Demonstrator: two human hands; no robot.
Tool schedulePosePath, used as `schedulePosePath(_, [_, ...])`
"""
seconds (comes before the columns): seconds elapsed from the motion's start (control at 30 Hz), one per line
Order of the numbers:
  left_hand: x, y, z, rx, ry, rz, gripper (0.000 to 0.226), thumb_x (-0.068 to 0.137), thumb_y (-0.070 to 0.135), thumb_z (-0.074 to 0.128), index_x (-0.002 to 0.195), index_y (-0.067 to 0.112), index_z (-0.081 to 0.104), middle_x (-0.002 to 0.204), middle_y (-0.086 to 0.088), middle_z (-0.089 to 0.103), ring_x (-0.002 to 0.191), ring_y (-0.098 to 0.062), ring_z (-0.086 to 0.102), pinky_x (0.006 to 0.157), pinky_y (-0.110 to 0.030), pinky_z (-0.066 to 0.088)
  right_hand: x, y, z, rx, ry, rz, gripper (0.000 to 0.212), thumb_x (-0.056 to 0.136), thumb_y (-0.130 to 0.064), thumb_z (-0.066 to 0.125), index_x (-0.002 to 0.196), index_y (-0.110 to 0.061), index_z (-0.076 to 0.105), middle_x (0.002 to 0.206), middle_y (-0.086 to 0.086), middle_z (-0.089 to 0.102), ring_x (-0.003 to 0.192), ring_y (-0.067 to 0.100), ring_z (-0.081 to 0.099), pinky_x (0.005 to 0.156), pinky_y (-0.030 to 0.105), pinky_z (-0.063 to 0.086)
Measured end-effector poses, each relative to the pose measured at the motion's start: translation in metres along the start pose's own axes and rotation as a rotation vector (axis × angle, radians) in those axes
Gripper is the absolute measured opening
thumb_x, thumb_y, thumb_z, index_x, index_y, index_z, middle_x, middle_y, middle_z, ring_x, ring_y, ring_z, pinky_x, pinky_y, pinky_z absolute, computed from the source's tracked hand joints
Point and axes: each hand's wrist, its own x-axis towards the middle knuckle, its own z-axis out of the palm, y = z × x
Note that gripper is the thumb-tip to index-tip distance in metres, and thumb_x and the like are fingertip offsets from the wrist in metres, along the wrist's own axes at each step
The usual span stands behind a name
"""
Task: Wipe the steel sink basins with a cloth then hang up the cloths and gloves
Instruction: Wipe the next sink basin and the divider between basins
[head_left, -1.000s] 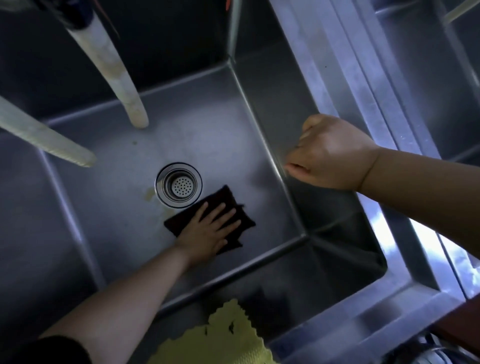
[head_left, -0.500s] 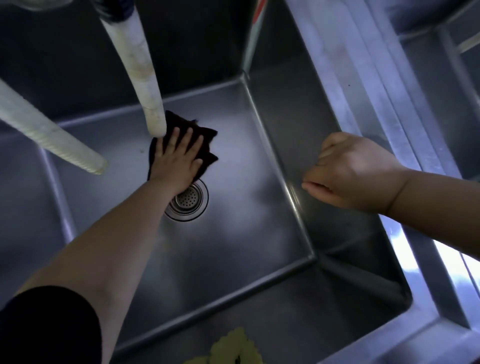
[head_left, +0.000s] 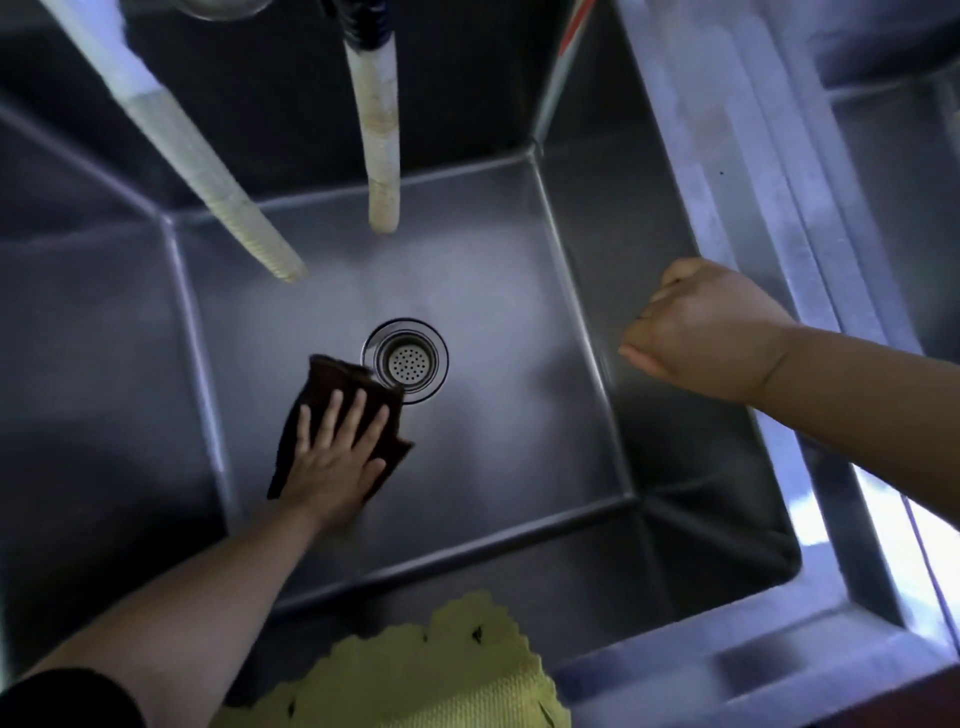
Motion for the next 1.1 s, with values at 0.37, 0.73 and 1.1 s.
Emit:
schedulePosePath(0.37, [0.027,0.041,0.006,0.06,0.066,0.366,0.048,0.085,0.042,0.041,0.128,0.027,0.057,0.138,-0.004,0.052,0.129,-0.034,0.045,0.098,-0.065,0.032,0.071,-0.126,0.034,0.5,0.065,0.226,0.026,0.094,-0.032,0.04,0.094,-0.019,0.063,0.093,0.003,0.067,0.089,0.026,0.058,0.075,0.031,0.038])
schedulePosePath(0.73, [0.067,-0.024,0.008,-0.13,0.217,-0.462,0.061,0.097,0.042,0.025,0.15,0.021,0.002,0.158,-0.003,-0.002,0.146,-0.024,-0.004,0.114,-0.048,-0.006,0.123,-0.11,0.055,0.576,0.135,0.304,0.022,0.092,-0.03,0.044,0.101,-0.024,0.062,0.093,0.0,0.063,0.09,0.024,0.056,0.064,0.028,0.029])
schedulePosePath(1.1, [0.153,-0.102,-0.041,-0.24,0.199,-0.741,0.058,0.097,0.045,0.019,0.15,0.03,-0.001,0.159,-0.001,-0.009,0.145,-0.025,-0.009,0.112,-0.054,-0.008,0.114,-0.088,0.066,0.616,0.094,0.272,0.026,0.094,-0.031,0.041,0.113,-0.024,0.058,0.104,0.001,0.063,0.099,0.022,0.055,0.078,0.03,0.04])
